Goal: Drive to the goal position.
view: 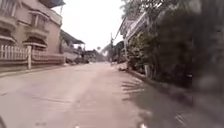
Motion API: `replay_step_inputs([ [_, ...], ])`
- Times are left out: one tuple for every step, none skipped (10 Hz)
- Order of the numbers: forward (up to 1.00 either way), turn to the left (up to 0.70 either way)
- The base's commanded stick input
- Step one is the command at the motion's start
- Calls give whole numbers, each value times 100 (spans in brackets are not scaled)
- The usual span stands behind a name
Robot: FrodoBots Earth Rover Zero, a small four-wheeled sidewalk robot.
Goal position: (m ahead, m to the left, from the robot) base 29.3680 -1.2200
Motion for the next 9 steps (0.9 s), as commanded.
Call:
replay_step_inputs([
  [100, 0],
  [100, 0],
  [100, 0],
  [100, 0],
  [100, 2],
  [100, 2],
  [100, 2],
  [100, 2],
  [100, 2],
])
